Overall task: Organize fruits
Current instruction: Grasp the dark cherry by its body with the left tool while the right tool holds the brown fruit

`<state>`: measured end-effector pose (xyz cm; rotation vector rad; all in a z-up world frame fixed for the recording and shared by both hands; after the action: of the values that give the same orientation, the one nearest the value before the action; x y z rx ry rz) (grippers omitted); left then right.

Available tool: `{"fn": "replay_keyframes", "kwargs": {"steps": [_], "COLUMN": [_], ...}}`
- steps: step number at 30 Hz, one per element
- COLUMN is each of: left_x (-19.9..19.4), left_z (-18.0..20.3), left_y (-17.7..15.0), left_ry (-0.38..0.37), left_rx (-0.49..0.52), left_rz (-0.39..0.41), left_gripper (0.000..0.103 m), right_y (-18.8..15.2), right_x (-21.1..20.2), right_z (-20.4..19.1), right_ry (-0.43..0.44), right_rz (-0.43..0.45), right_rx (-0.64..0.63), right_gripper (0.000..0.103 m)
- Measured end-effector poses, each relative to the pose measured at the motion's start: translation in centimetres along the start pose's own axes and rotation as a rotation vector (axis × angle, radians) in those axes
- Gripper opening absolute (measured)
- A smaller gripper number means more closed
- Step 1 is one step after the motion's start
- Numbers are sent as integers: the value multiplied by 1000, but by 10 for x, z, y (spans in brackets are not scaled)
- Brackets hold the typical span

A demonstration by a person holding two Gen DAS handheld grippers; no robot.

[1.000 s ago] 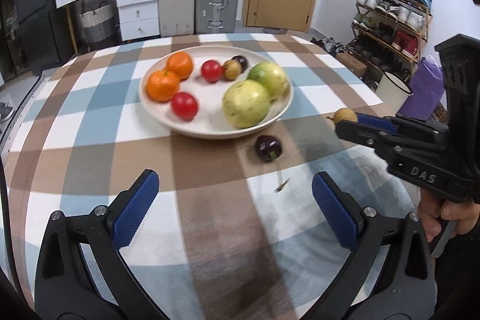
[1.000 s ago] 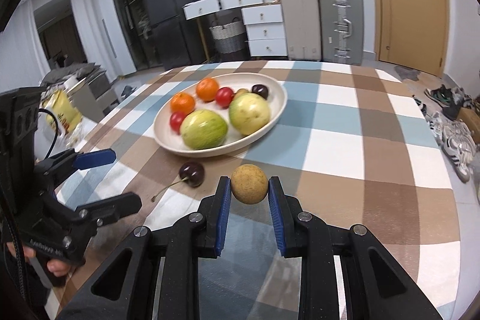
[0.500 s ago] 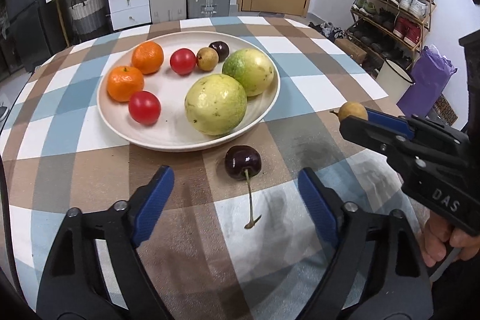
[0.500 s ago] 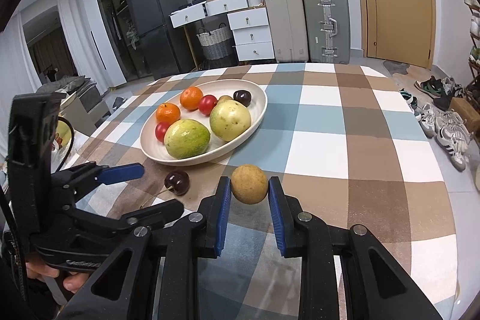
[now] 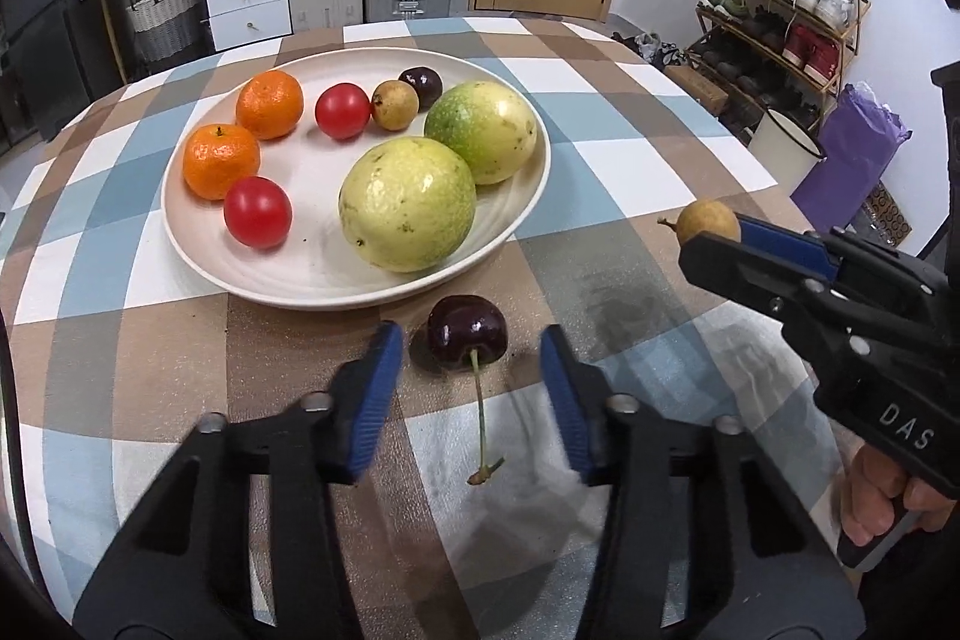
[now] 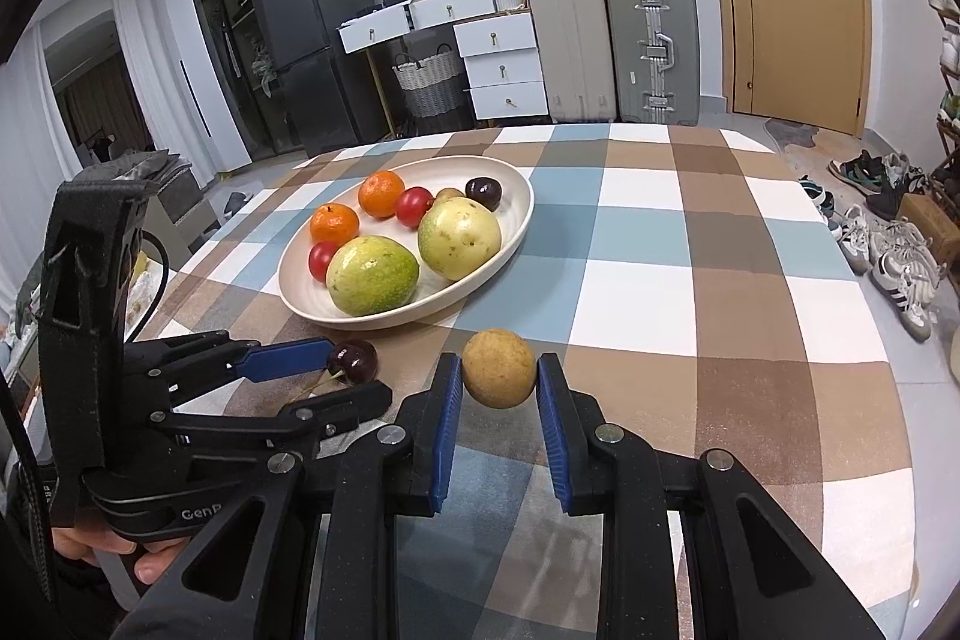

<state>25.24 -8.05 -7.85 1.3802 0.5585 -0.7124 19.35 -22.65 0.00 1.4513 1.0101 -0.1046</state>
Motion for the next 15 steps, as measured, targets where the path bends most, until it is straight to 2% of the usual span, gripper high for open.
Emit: {"fn": "replay_keyframes", "kwargs": {"steps": [2,7,15], "left_x": [-1,-4,-8], "left_z": [-2,-5,-7], "left_y": [0,-2,-3], "left_ry": [-4,-28,-21], "left_rx": [-6,-29,-28], "left_rz": [1,6,15], "left_gripper": [24,24,24], "right_y": [0,-1,-1], "right_x": [0,1,2], "right_z": [0,2,2], "right_ry": [-1,1,0], "right_rz": [1,-3,-2], "right_rx": [0,5,4], "right_gripper": [26,26,26]}}
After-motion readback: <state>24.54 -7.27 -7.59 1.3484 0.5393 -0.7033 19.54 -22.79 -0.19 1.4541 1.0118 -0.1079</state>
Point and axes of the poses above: each gripper's, at about its wrist camera, not at the fingertips, and x roughly the way its jaws point, z to its right, y to its top, the point moved 3 cm from there along x, roughly the way its jaws point, and after that the axes turned 4 degrees about z, right-handed, at the moved point
